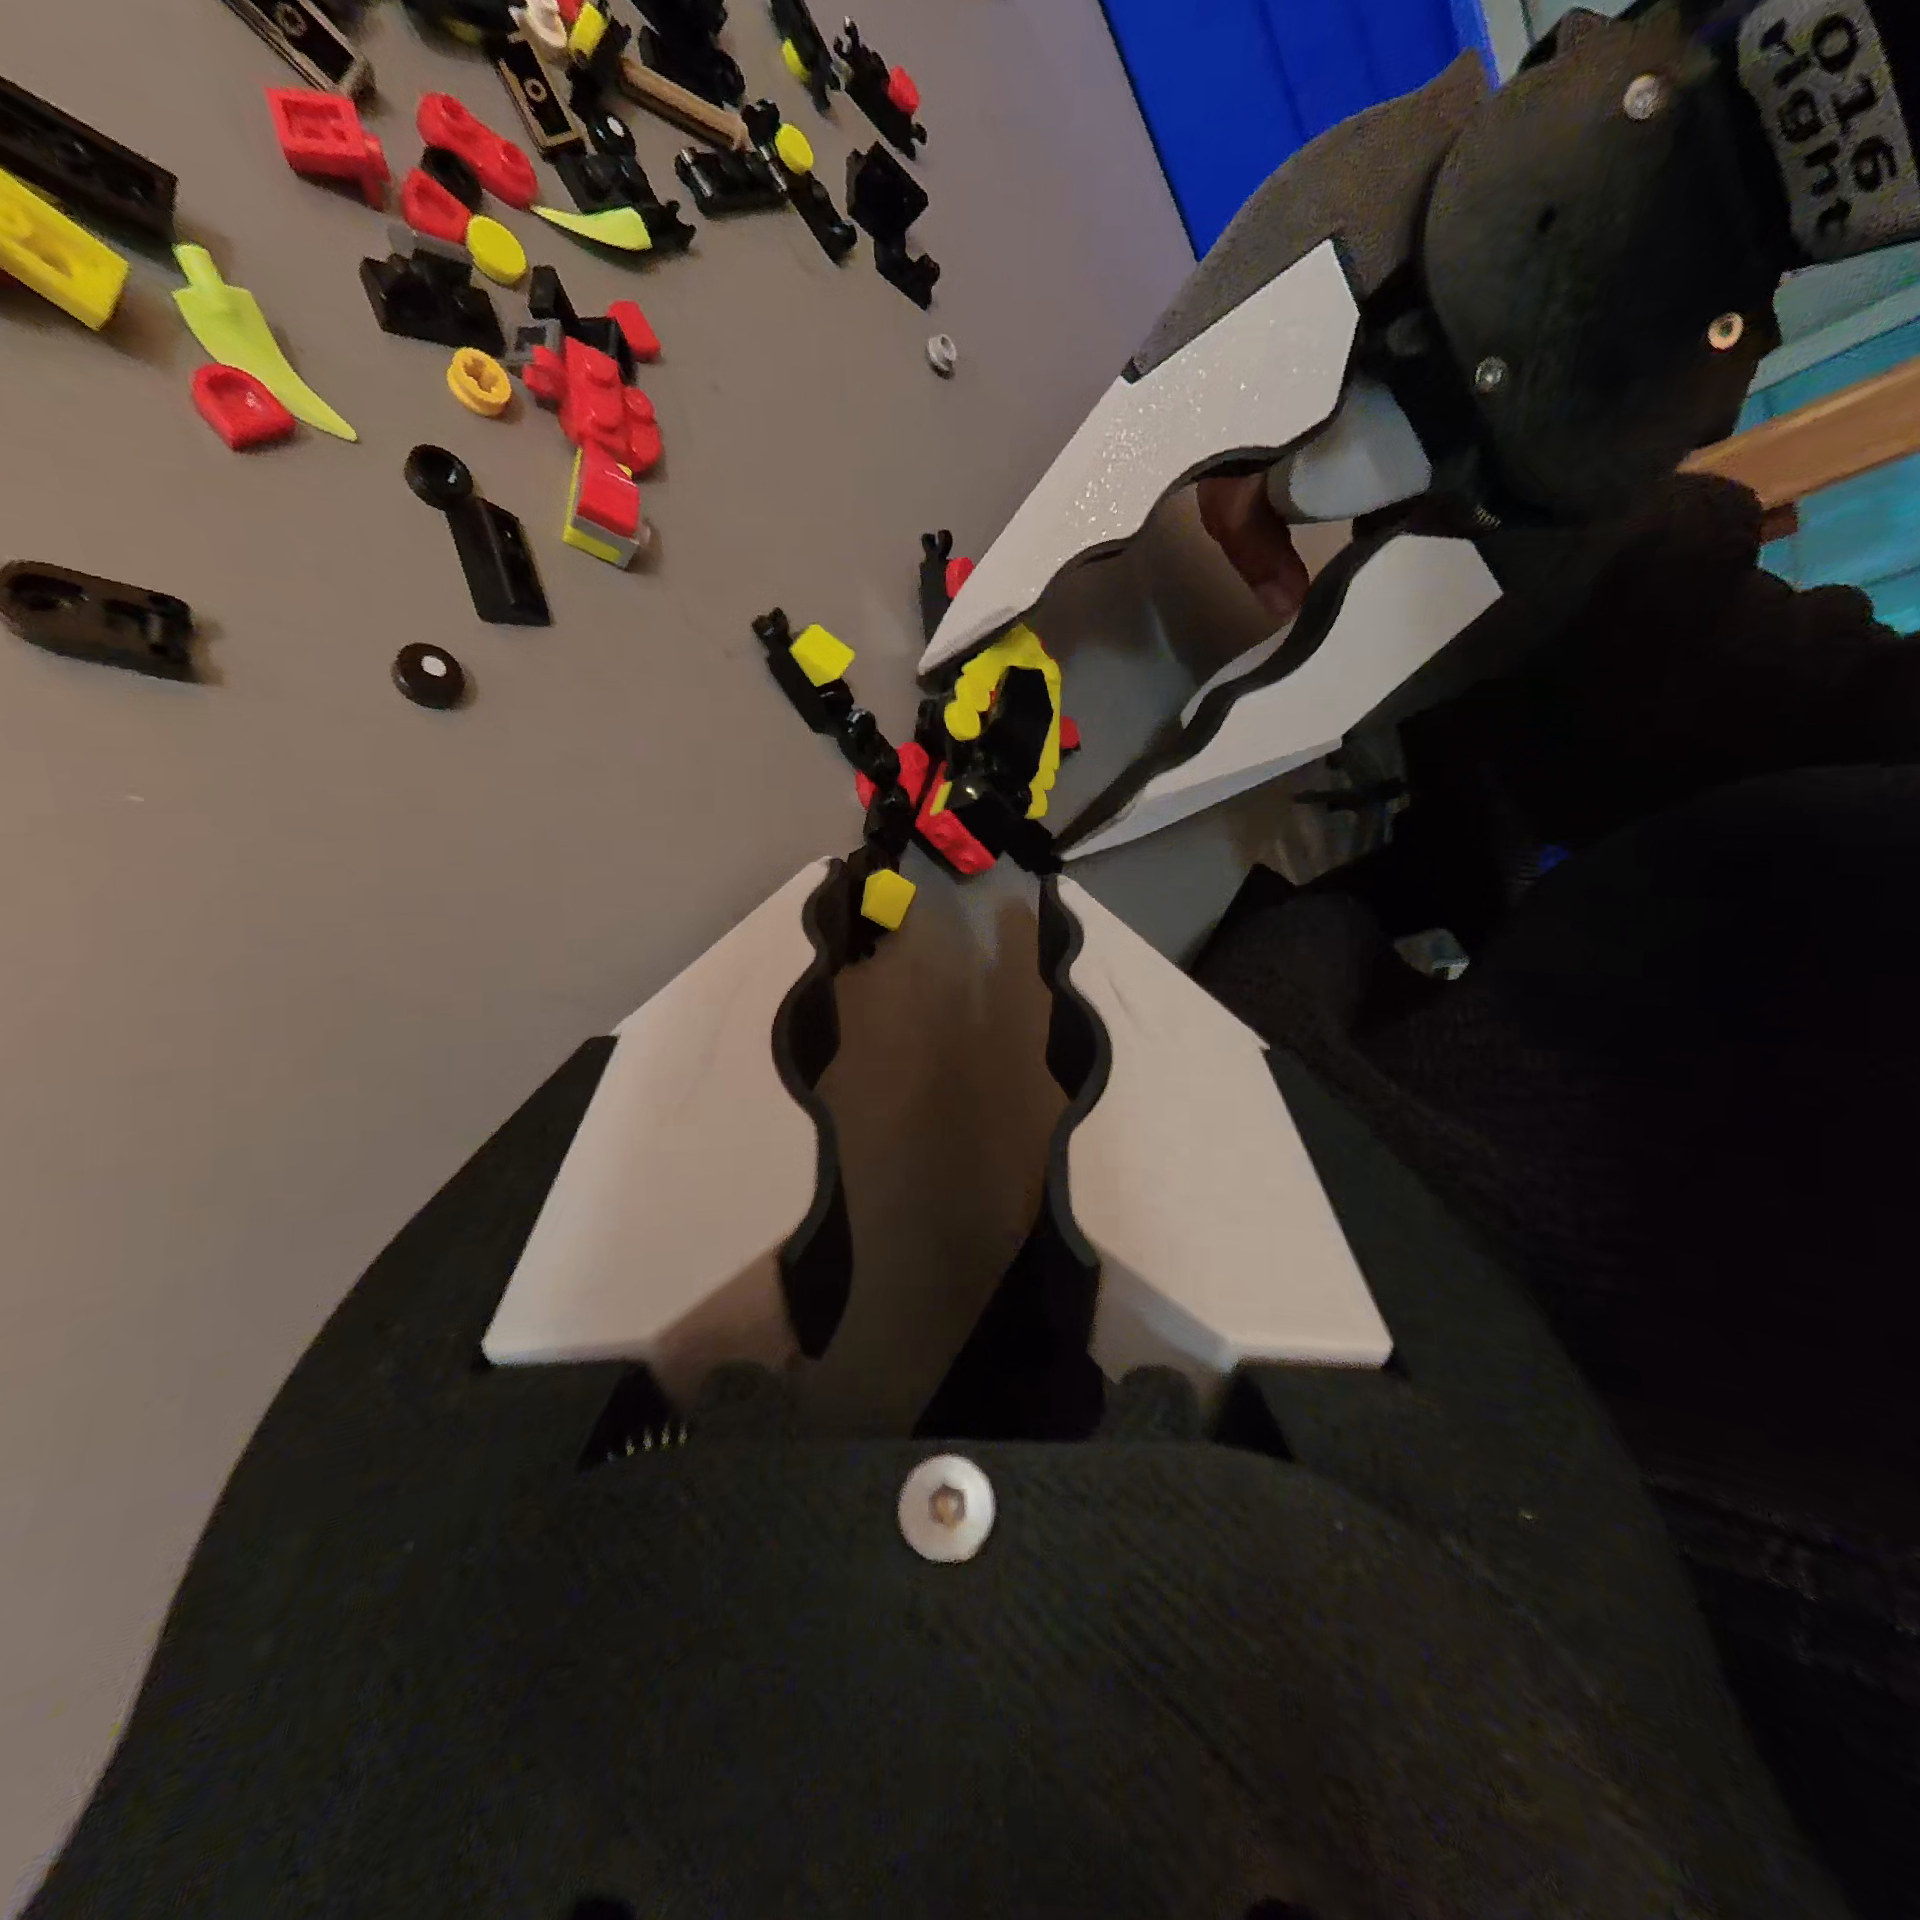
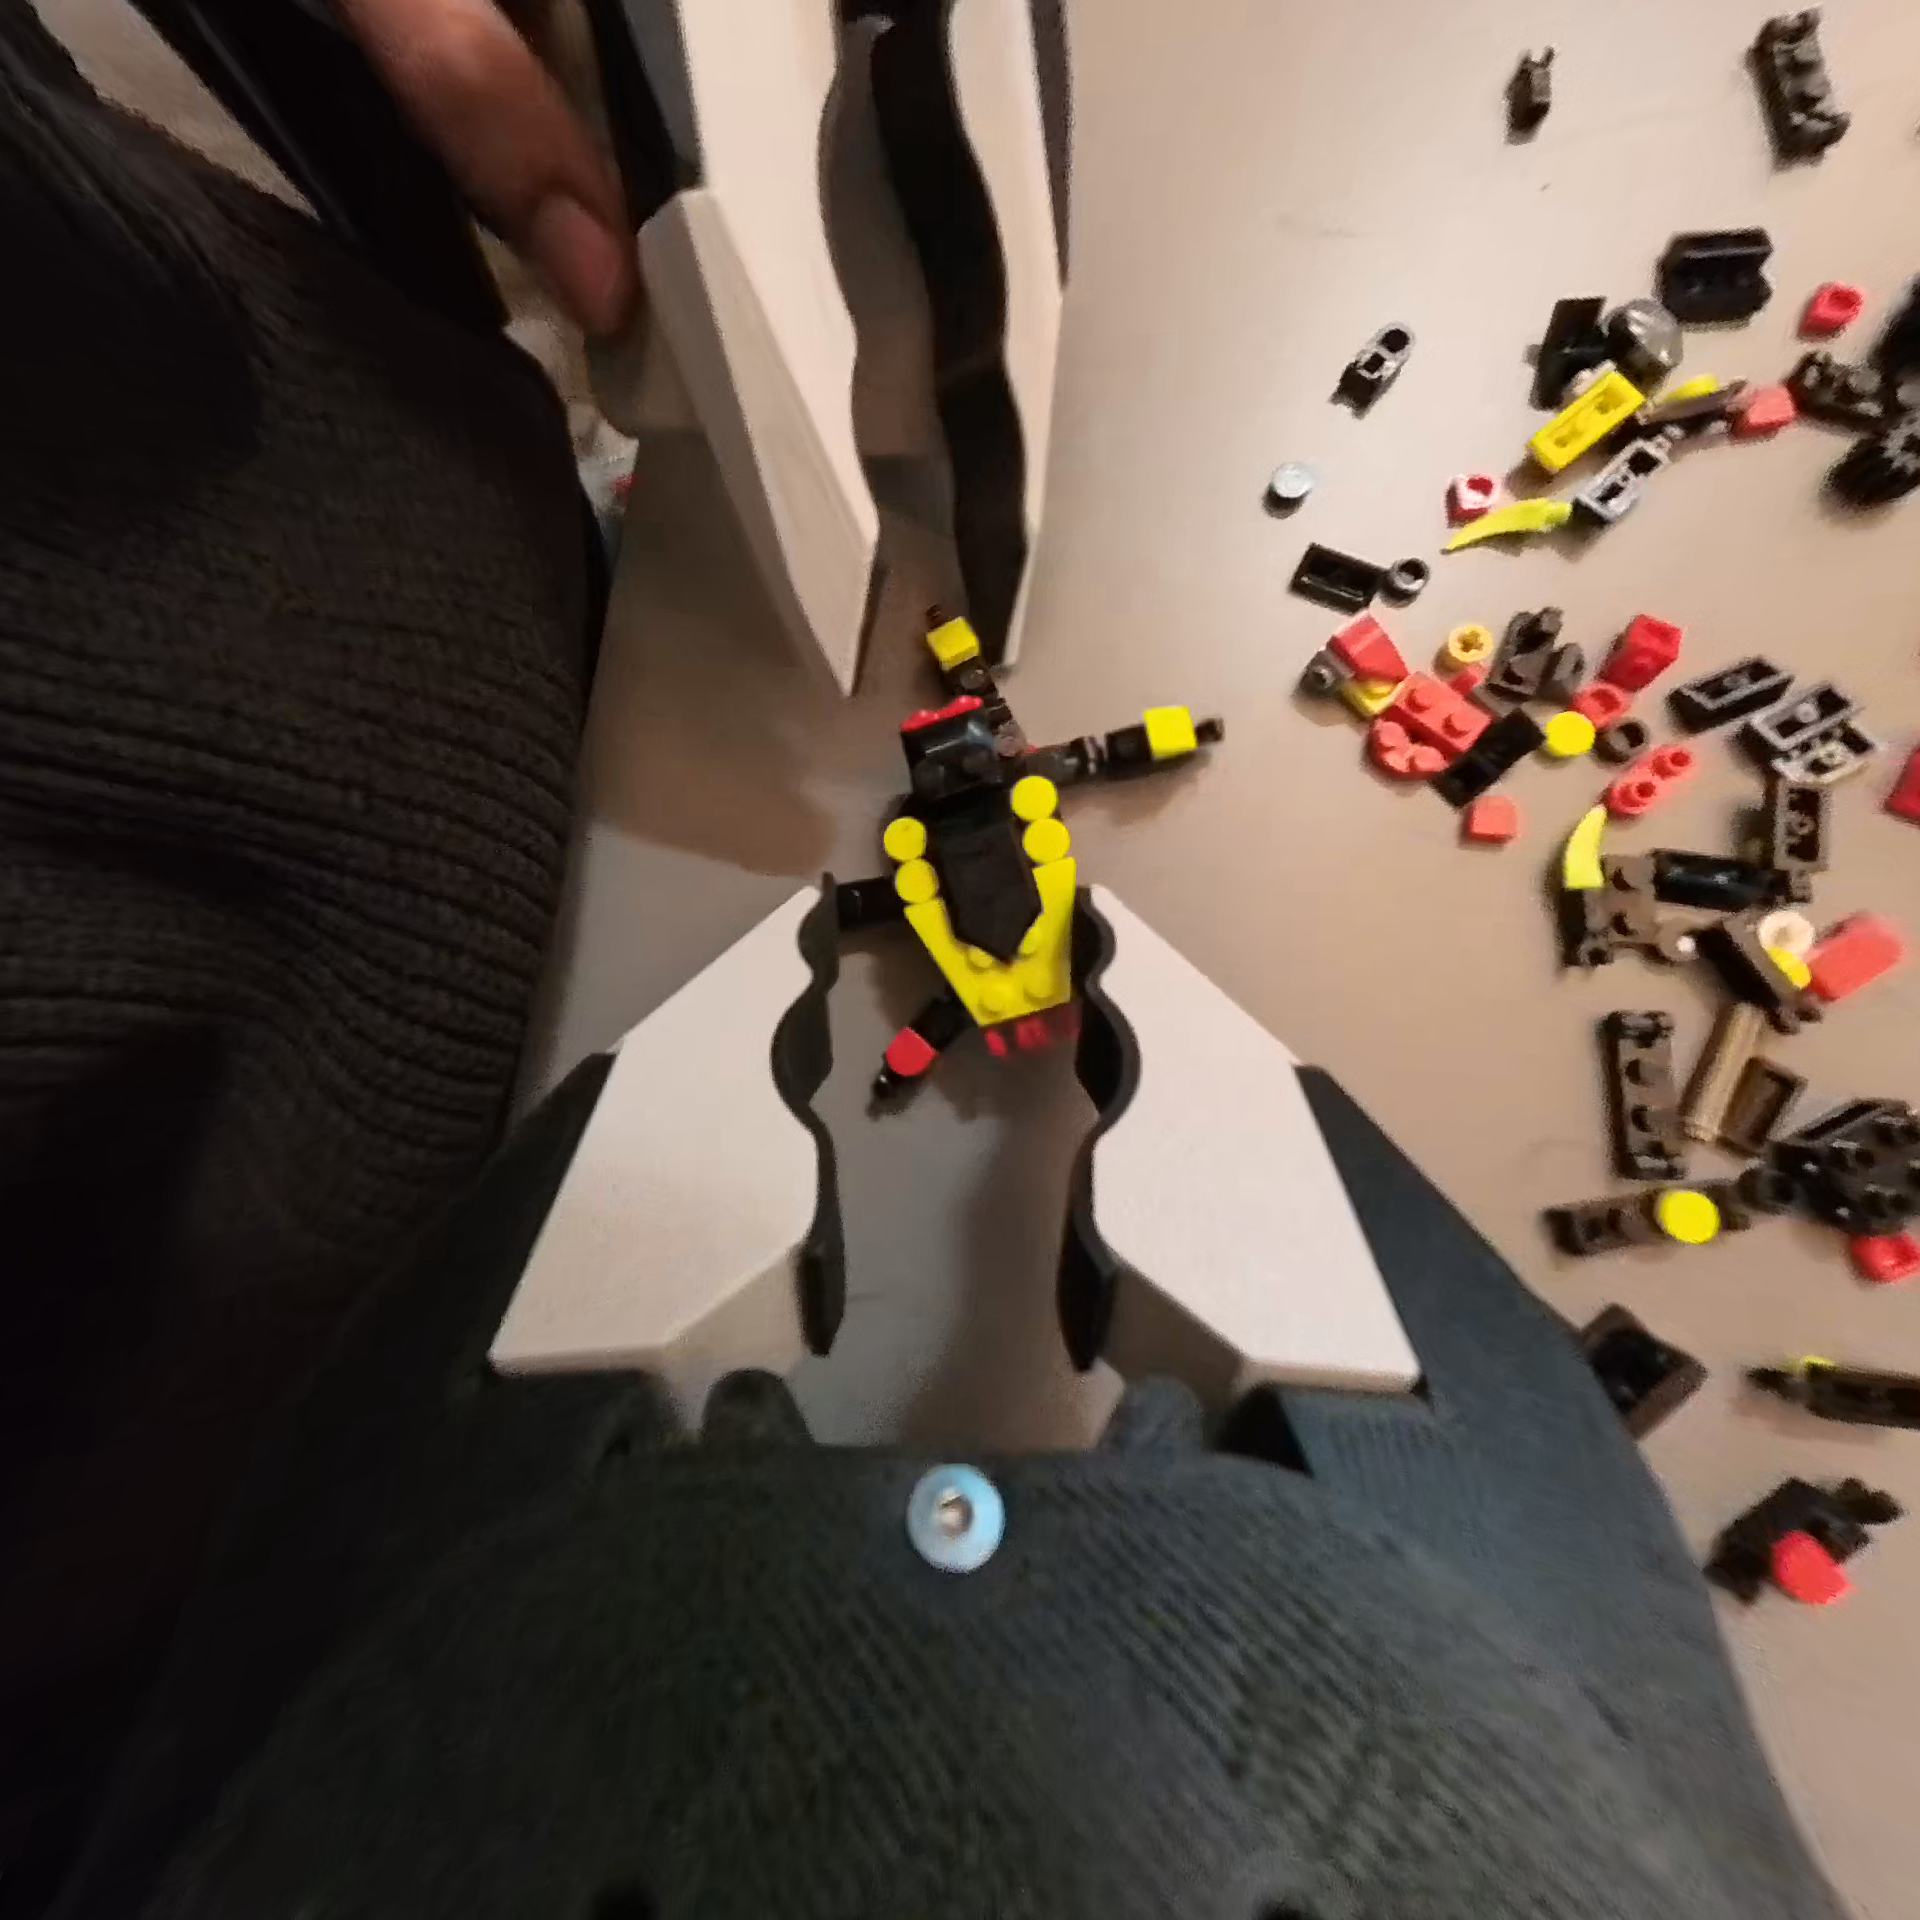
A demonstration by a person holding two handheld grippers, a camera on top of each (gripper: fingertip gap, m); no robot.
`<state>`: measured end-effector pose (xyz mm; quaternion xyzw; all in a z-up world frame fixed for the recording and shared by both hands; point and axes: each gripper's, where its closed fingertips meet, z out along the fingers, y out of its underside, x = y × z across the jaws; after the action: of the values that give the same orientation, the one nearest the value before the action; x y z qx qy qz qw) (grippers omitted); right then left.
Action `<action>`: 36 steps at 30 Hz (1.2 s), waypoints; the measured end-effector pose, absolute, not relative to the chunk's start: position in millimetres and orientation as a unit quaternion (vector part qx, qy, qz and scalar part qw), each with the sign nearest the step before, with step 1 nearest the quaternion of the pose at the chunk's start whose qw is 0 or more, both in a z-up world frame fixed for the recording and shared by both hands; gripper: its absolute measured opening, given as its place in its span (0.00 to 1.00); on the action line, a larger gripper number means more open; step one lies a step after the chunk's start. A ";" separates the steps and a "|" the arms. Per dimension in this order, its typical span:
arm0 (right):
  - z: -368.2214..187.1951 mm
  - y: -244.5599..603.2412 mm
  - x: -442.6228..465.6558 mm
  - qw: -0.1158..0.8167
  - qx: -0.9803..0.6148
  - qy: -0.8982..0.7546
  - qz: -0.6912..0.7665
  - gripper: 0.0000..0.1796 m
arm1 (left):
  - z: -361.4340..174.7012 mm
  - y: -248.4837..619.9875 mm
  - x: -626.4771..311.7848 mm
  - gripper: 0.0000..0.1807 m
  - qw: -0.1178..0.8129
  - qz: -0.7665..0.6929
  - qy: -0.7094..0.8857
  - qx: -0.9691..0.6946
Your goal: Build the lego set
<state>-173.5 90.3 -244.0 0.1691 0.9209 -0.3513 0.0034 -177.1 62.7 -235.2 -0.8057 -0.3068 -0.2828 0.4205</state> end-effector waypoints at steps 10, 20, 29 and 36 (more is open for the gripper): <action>-240.0 107.3 -174.7 -0.014 0.279 0.878 -0.389 0.16 | -234.1 69.6 -157.1 0.20 0.410 -0.319 -0.287 -0.804; -223.3 101.8 -180.0 -0.028 0.230 0.874 -0.426 0.16 | -231.1 68.1 -167.8 0.20 0.421 -0.318 -0.304 -0.793; -223.6 92.6 -190.4 -0.033 0.070 0.914 -0.398 0.16 | -229.8 70.9 -186.8 0.24 0.440 -0.320 -0.328 -0.772; -229.2 99.0 -194.0 -0.005 0.033 0.921 -0.387 0.16 | -227.5 76.8 -187.2 0.24 0.450 -0.338 -0.320 -0.762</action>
<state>-194.0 99.0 -229.2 0.0332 0.9214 -0.3873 -0.0047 -187.2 76.8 -227.5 -0.7616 -0.3203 -0.3385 0.4504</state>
